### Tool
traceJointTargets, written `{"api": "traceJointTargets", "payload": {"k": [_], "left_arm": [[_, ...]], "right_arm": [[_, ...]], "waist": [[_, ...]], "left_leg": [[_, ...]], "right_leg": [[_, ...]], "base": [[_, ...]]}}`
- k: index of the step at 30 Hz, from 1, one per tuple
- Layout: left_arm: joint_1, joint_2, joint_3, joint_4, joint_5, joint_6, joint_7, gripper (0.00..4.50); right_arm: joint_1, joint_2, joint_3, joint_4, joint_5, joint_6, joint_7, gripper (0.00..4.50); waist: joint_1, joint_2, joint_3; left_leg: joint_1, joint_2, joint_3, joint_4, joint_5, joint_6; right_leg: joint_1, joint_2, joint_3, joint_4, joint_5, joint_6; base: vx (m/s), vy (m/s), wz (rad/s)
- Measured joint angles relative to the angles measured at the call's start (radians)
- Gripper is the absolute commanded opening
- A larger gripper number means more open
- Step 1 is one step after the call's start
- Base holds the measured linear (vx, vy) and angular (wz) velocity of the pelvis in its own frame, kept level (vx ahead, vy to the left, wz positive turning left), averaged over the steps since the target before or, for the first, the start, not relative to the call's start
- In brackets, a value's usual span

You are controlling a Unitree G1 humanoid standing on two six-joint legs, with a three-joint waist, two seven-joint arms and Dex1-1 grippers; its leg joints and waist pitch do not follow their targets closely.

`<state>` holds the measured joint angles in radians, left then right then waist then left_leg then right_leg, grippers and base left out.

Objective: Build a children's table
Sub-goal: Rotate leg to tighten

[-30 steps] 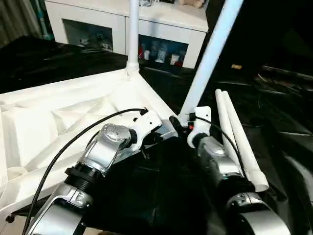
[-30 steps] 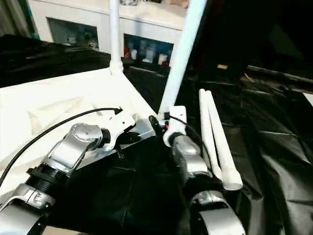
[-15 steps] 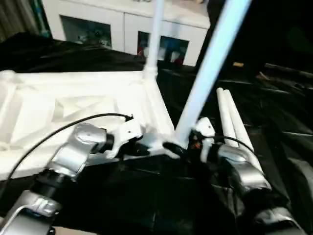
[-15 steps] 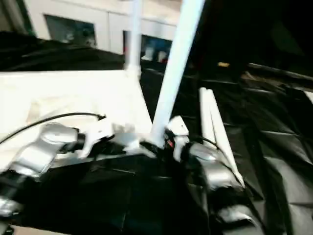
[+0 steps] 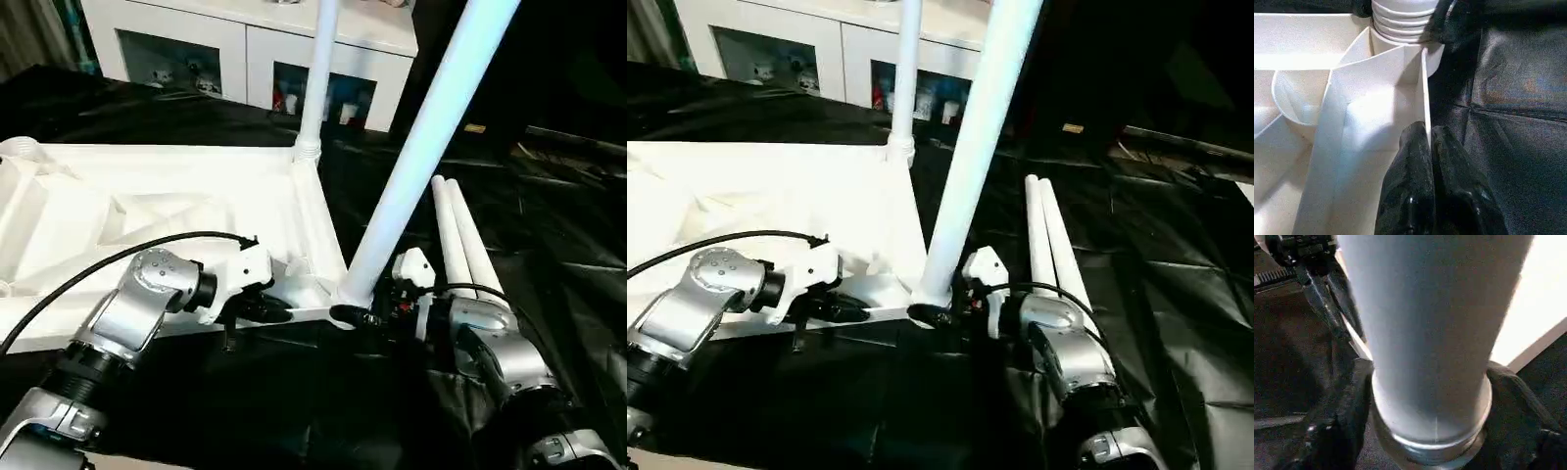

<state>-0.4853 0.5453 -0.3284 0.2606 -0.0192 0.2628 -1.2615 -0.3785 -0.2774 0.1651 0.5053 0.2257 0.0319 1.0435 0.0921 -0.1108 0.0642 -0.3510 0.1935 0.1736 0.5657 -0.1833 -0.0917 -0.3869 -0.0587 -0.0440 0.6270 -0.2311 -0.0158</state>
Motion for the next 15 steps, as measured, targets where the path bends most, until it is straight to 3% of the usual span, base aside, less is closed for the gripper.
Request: {"api": "traceJointTargets", "payload": {"k": [3,8,11,15], "left_arm": [[0.001,0.001,0.0,0.0,-0.001,-0.001,0.0,0.0],[0.004,-0.001,0.001,-0.001,-0.002,0.0,0.002,0.0],[-0.018,-0.048,0.011,0.039,0.018,0.023,0.059,0.0],[-0.082,-0.158,0.009,0.131,0.065,0.062,0.212,0.0]], "right_arm": [[0.0,0.0,0.0,-0.001,0.0,0.004,0.0,2.76],[0.019,0.014,-0.01,-0.016,0.007,0.014,-0.016,2.71],[0.022,0.061,-0.049,0.015,0.008,0.018,-0.107,2.69],[-0.032,0.161,-0.138,0.129,0.003,-0.01,-0.375,2.69]], "waist": [[0.0,0.0,0.0],[0.0,0.0,0.0],[-0.001,0.0,0.0],[-0.002,0.002,-0.001]], "left_leg": [[0.0,0.0,0.0,0.0,0.0,0.0],[0.001,0.0,0.0,0.0,0.0,0.0],[0.002,0.0,0.0,0.001,0.0,0.0],[0.005,-0.001,0.0,0.001,0.0,-0.001]], "right_leg": [[0.0,0.0,0.0,0.0,0.0,0.0],[0.0,0.0,0.0,0.001,0.0,0.0],[0.005,0.0,0.001,0.001,0.0,0.0],[0.006,-0.002,0.001,0.001,0.002,0.001]], "base": [[0.0,0.0,0.0],[0.0,0.0,0.0],[0.0,0.0,0.0],[0.0,0.0,0.0]]}}
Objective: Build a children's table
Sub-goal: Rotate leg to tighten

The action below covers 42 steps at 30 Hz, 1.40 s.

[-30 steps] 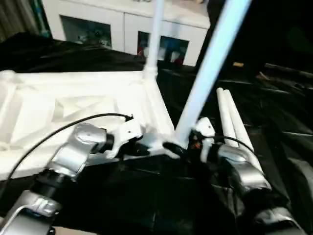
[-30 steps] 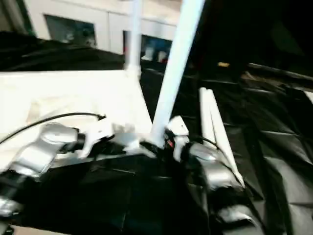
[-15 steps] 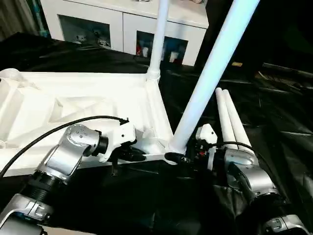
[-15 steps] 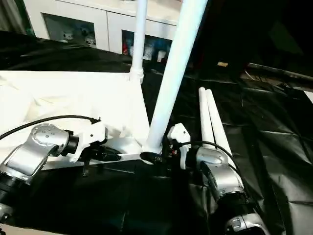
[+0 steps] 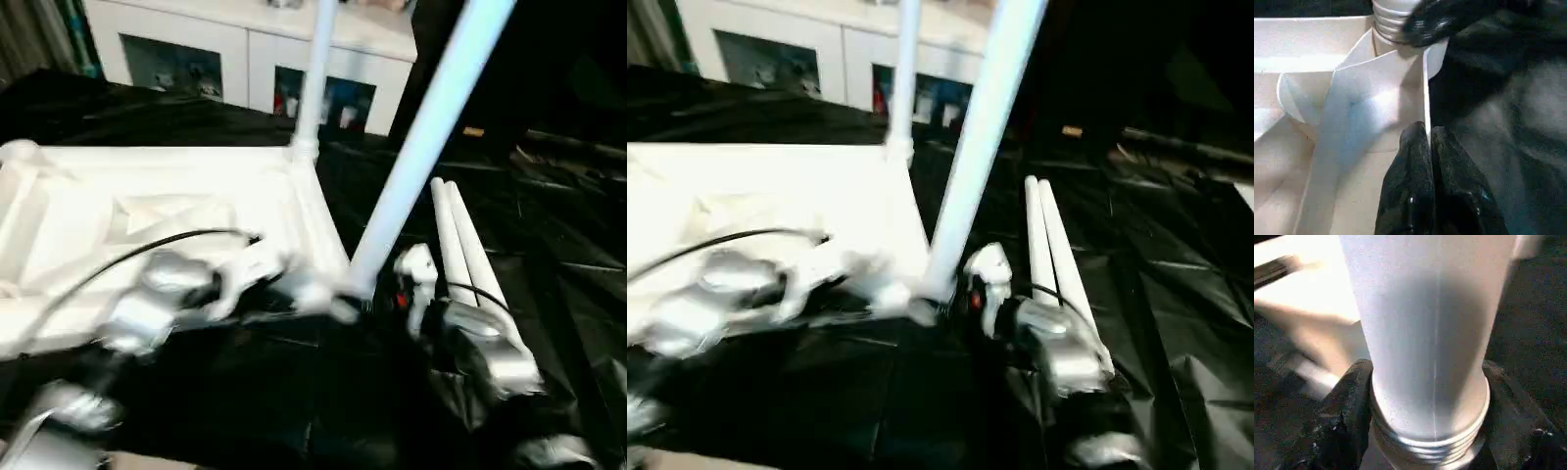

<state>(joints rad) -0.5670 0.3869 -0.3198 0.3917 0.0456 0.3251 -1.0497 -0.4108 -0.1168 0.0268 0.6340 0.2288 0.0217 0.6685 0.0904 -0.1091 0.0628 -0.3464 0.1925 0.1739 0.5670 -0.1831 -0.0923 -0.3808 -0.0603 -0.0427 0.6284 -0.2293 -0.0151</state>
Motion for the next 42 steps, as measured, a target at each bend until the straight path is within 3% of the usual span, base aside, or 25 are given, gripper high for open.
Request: {"api": "traceJointTargets", "payload": {"k": [6,11,13,16,18,22,27,29,30,33,38,42], "left_arm": [[-0.101,-0.174,0.008,0.171,0.027,0.026,0.224,0.0],[-0.121,-0.211,0.01,0.213,0.036,0.004,0.26,0.0],[-0.121,-0.213,0.008,0.217,0.039,-0.005,0.26,0.0],[-0.12,-0.205,0.007,0.223,0.049,-0.029,0.26,0.0],[-0.12,-0.201,0.007,0.231,0.051,-0.046,0.26,0.0],[-0.117,-0.207,0.009,0.257,0.055,-0.132,0.282,0.0],[-0.111,-0.234,0.051,0.29,0.037,-0.231,0.326,0.0],[-0.113,-0.242,0.082,0.289,0.01,-0.244,0.338,0.43],[-0.118,-0.242,0.099,0.287,-0.006,-0.245,0.339,0.41],[-0.123,-0.225,0.13,0.246,-0.033,-0.244,0.338,0.8],[-0.13,-0.146,0.183,0.156,-0.022,-0.17,0.402,1.09],[-0.082,0.022,0.272,0.017,0.032,-0.028,0.478,1.38]], "right_arm": [[-0.112,0.104,-0.087,0.142,-0.012,-0.034,-0.405,2.69],[-0.14,0.129,-0.1,0.177,-0.041,-0.06,-0.476,2.69],[-0.138,0.13,-0.107,0.179,-0.042,-0.069,-0.465,3.24],[-0.113,0.136,-0.116,0.157,-0.02,-0.077,-0.416,3.45],[-0.095,0.134,-0.111,0.142,-0.018,-0.081,-0.398,3.82],[-0.016,0.094,-0.064,0.007,-0.038,-0.035,-0.389,3.86],[0.128,0.005,-0.012,-0.316,-0.03,0.084,-0.276,3.86],[0.149,-0.019,0.002,-0.373,-0.03,0.108,-0.251,3.87],[0.16,-0.03,0.012,-0.4,-0.031,0.12,-0.245,3.87],[0.18,-0.031,0.029,-0.414,-0.041,0.144,-0.25,3.87],[0.184,-0.011,0.07,-0.413,-0.075,0.199,-0.27,3.87],[0.168,0.005,0.081,-0.403,-0.083,0.22,-0.29,3.87]], "waist": [[0.006,0.0,0.0],[0.012,0.005,-0.003],[0.014,0.006,-0.004],[0.013,0.006,-0.004],[0.012,0.006,-0.004],[0.02,0.004,-0.003],[0.025,0.002,-0.001],[0.025,-0.001,-0.001],[0.023,-0.002,0.0],[0.022,-0.005,0.001],[0.02,-0.005,0.001],[0.003,-0.01,0.003]], "left_leg": [[-0.002,0.0,0.0,0.001,0.001,0.0],[-0.004,0.0,0.0,0.001,0.001,0.0],[-0.004,0.0,0.0,0.001,0.001,0.001],[-0.004,0.0,0.0,0.001,0.001,0.001],[-0.003,0.0,0.0,0.001,0.001,0.001],[-0.005,0.001,0.0,0.0,0.001,0.001],[-0.011,0.001,-0.001,0.0,0.005,0.006],[-0.012,0.001,-0.001,0.001,0.006,0.007],[-0.013,0.001,-0.001,0.001,0.006,0.007],[-0.016,0.001,-0.001,0.001,0.008,0.012],[-0.019,0.002,-0.001,0.001,0.009,0.013],[-0.018,0.003,-0.001,0.001,0.009,0.012]], "right_leg": [[-0.001,0.0,0.0,0.0,0.005,0.0],[-0.001,0.0,0.001,0.0,0.005,0.002],[-0.001,0.0,0.001,0.0,0.005,0.003],[-0.001,0.0,0.001,0.0,0.005,0.003],[-0.001,0.0,0.001,0.0,0.005,0.003],[-0.002,0.0,0.0,-0.001,0.005,0.004],[-0.005,0.0,-0.001,-0.003,0.004,0.007],[-0.005,0.0,-0.001,-0.005,0.003,0.007],[-0.005,0.0,-0.001,-0.007,0.003,0.007],[-0.006,0.0,-0.001,-0.011,0.003,0.007],[-0.008,0.001,-0.002,-0.01,0.004,0.007],[-0.01,0.002,-0.002,-0.006,0.004,0.007]], "base": [[0.0,0.0,0.0],[0.0,0.0,0.0],[0.0,0.0,0.0],[0.0,0.0,0.0],[0.0,0.0,0.0],[0.0,0.0,0.0],[0.0,0.0,0.0],[0.0,0.0,0.0],[0.0,0.0,0.0],[0.0,0.0,0.0],[0.0,0.0,0.0],[0.0,0.0,0.0]]}}
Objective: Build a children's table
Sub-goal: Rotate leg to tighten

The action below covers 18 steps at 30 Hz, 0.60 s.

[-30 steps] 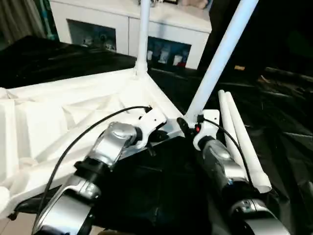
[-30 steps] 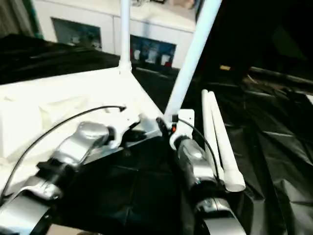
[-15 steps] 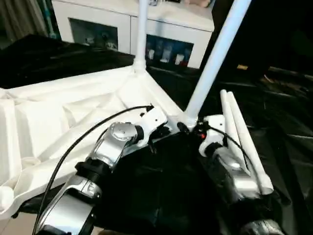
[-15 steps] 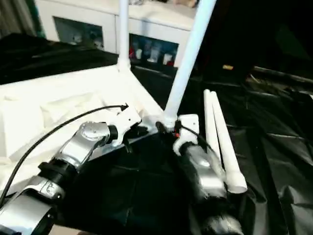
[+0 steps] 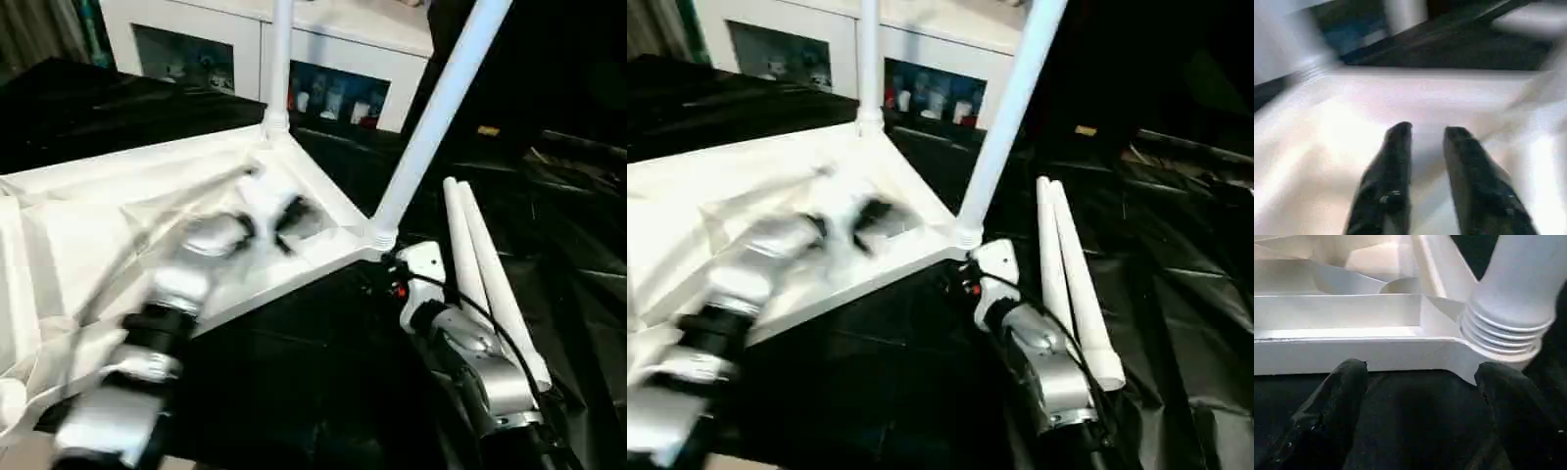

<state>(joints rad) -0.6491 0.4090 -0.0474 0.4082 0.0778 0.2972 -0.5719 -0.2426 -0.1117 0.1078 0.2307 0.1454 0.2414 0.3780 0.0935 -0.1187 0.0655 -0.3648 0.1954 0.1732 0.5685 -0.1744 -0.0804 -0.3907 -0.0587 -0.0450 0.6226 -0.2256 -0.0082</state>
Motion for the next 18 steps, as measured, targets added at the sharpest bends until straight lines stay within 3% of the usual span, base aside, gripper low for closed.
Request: {"api": "traceJointTargets", "payload": {"k": [3,5,9,12,15,18], "left_arm": [[0.035,0.104,0.052,-0.05,0.048,0.053,0.018,1.7],[0.055,0.152,0.067,-0.07,0.062,0.085,0.017,1.7],[0.082,0.27,0.069,-0.085,0.104,0.124,0.001,2.12],[0.102,0.355,0.07,-0.086,0.115,0.169,-0.04,2.12],[0.13,0.383,0.059,-0.089,0.124,0.213,-0.08,1.84],[0.145,0.401,0.023,-0.089,0.136,0.254,-0.115,1.48]], "right_arm": [[-0.007,0.002,0.0,0.023,-0.002,0.016,-0.007,3.87],[-0.017,0.012,0.008,0.032,-0.005,0.019,-0.008,3.87],[-0.044,0.022,0.022,0.051,-0.022,0.02,-0.008,3.87],[-0.048,0.022,0.022,0.069,-0.029,0.02,-0.009,3.87],[-0.062,0.027,0.022,0.091,-0.03,0.021,-0.005,3.87],[-0.068,0.033,0.022,0.091,-0.029,0.024,0.001,3.51]], "waist": [[0.002,-0.002,0.0],[0.007,-0.003,0.0],[0.012,-0.008,0.001],[0.019,-0.009,0.001],[0.022,-0.008,0.001],[0.022,-0.009,0.001]], "left_leg": [[0.0,0.0,0.0,0.001,-0.001,-0.004],[-0.001,0.0,0.0,0.002,-0.002,-0.007],[-0.001,0.001,0.0,0.004,0.0,-0.01],[0.0,0.001,0.0,0.004,0.001,-0.011],[0.0,0.001,0.0,0.004,0.001,-0.012],[0.0,0.001,-0.001,0.004,0.003,-0.015]], "right_leg": [[0.0,0.0,0.0,0.001,0.0,0.0],[0.0,0.0,0.0,0.002,0.0,0.0],[0.0,0.0,0.0,0.004,0.0,0.0],[0.0,0.0,0.0,0.005,0.0,0.0],[0.0,0.0,0.0,0.006,0.0,0.0],[0.0,0.0,0.0,0.007,0.0,0.0]], "base": [[0.0,0.0,0.0],[0.0,0.0,0.0],[0.0,0.0,0.0],[0.0,0.0,0.0],[0.0,0.0,0.0],[0.0,0.0,0.0]]}}
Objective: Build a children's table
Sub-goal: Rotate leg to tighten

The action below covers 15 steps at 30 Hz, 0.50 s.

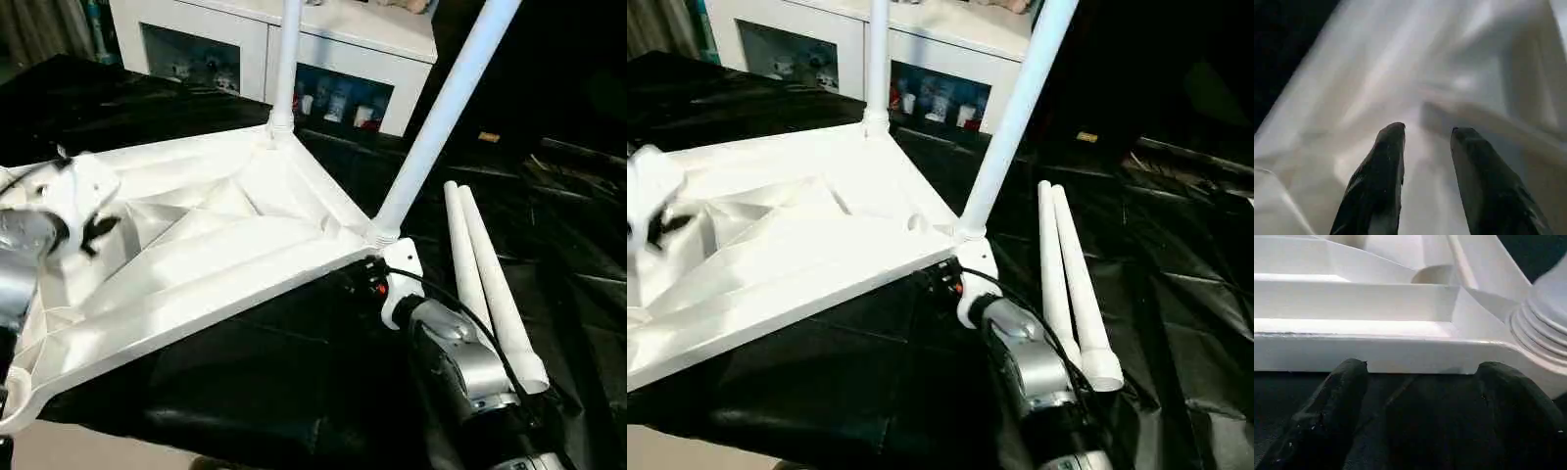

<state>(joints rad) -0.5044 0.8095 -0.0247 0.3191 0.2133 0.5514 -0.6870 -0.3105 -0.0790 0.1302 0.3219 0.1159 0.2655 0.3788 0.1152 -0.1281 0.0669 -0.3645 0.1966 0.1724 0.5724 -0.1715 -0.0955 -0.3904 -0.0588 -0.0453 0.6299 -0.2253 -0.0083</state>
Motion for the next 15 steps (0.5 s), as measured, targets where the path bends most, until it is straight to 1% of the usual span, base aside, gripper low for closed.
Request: {"api": "traceJointTargets", "payload": {"k": [2,4,5,6,7,9,10,11,12,13,14,15], "left_arm": [[0.003,0.012,-0.014,0.0,0.001,0.015,-0.017,1.37],[0.003,0.019,-0.025,0.0,0.0,0.021,-0.039,1.14],[0.004,0.024,-0.034,0.0,0.0,0.021,-0.05,1.02],[0.009,0.028,-0.043,0.0,0.0,0.021,-0.066,0.96],[0.014,0.028,-0.051,0.0,0.0,0.021,-0.074,0.96],[0.036,0.033,-0.074,0.004,0.0,0.02,-0.102,0.8],[0.042,0.033,-0.08,0.006,-0.001,0.018,-0.109,0.8],[0.041,0.034,-0.081,0.006,0.0,0.016,-0.113,0.58],[0.042,0.037,-0.082,0.007,0.0,0.016,-0.118,0.51],[0.042,0.042,-0.087,0.008,-0.001,0.016,-0.129,0.46],[0.042,0.045,-0.09,0.008,-0.001,0.016,-0.137,0.46],[0.043,0.046,-0.092,0.008,-0.003,0.015,-0.148,0.35]], "right_arm": [[0.0,-0.001,0.0,0.0,-0.001,0.008,-0.001,3.37],[0.0,-0.002,0.0,0.002,-0.001,0.009,-0.001,3.1],[0.0,-0.002,0.0,0.003,-0.001,0.009,-0.001,3.04],[-0.002,-0.002,0.0,0.011,-0.002,0.009,-0.001,3.04],[-0.003,-0.002,-0.001,0.019,-0.002,0.009,-0.001,2.95],[-0.013,-0.001,-0.001,0.052,-0.006,0.008,0.0,2.68],[-0.014,-0.001,-0.001,0.061,-0.007,0.008,0.001,2.68],[-0.018,-0.001,0.0,0.072,-0.008,0.008,0.001,2.59],[-0.025,0.0,0.0,0.081,-0.01,0.007,0.001,2.48],[-0.038,0.003,0.0,0.097,-0.012,0.005,0.001,2.26],[-0.047,0.006,0.0,0.107,-0.013,0.004,0.001,2.26],[-0.06,0.011,0.0,0.125,-0.014,-0.006,0.002,2.21]], "waist": [[-0.001,0.0,0.0],[0.0,0.0,0.0],[-0.001,0.0,0.0],[-0.001,0.0,0.0],[-0.001,0.0,0.0],[-0.002,0.0,0.0],[-0.002,0.0,0.0],[-0.002,0.0,0.0],[-0.002,0.0,0.0],[-0.002,0.0,0.0],[-0.003,0.0,0.0],[-0.003,0.0,0.0]], "left_leg": [[0.0,0.0,0.0,0.0,0.0,-0.001],[0.001,0.0,0.0,0.0,0.001,-0.001],[0.001,0.0,0.0,0.0,0.001,-0.001],[0.001,0.0,0.0,0.0,0.001,-0.001],[0.001,0.0,0.0,0.0,0.001,-0.001],[0.001,0.0,0.0,0.0,0.001,-0.001],[0.001,0.0,0.0,0.0,0.001,-0.001],[0.001,0.001,0.0,0.0,0.001,-0.001],[0.001,0.001,0.0,0.0,0.001,-0.001],[0.002,0.001,0.0,0.0,0.001,-0.001],[0.002,0.001,0.0,0.0,0.001,-0.001],[0.004,0.001,0.0,0.0,0.001,-0.001]], "right_leg": [[0.0,0.0,0.0,0.0,0.0,0.0],[0.0,0.0,0.0,0.001,0.0,0.0],[0.0,0.0,0.0,0.001,0.0,0.0],[0.0,0.0,0.0,0.001,0.0,0.0],[0.0,0.0,0.0,0.001,0.0,0.0],[0.0,0.0,0.0,0.001,0.0,0.0],[0.0,0.0,0.0,0.001,0.0,0.0],[0.0,0.001,0.0,0.001,0.0,0.0],[0.0,0.001,0.0,0.001,0.0,0.0],[0.0,0.001,0.0,0.002,0.0,-0.001],[0.001,0.001,0.0,0.002,0.001,-0.001],[0.001,0.001,0.0,0.002,0.001,-0.001]], "base": [[0.0,0.0,0.0],[0.0,0.0,0.0],[0.0,0.0,0.0],[0.0,0.0,0.0],[0.0,0.0,0.0],[0.0,0.0,0.0],[0.0,0.0,0.0],[0.0,0.0,0.0],[0.0,0.0,0.0],[0.0,0.0,0.0],[0.0,0.0,0.0],[0.0,0.0,0.0]]}}
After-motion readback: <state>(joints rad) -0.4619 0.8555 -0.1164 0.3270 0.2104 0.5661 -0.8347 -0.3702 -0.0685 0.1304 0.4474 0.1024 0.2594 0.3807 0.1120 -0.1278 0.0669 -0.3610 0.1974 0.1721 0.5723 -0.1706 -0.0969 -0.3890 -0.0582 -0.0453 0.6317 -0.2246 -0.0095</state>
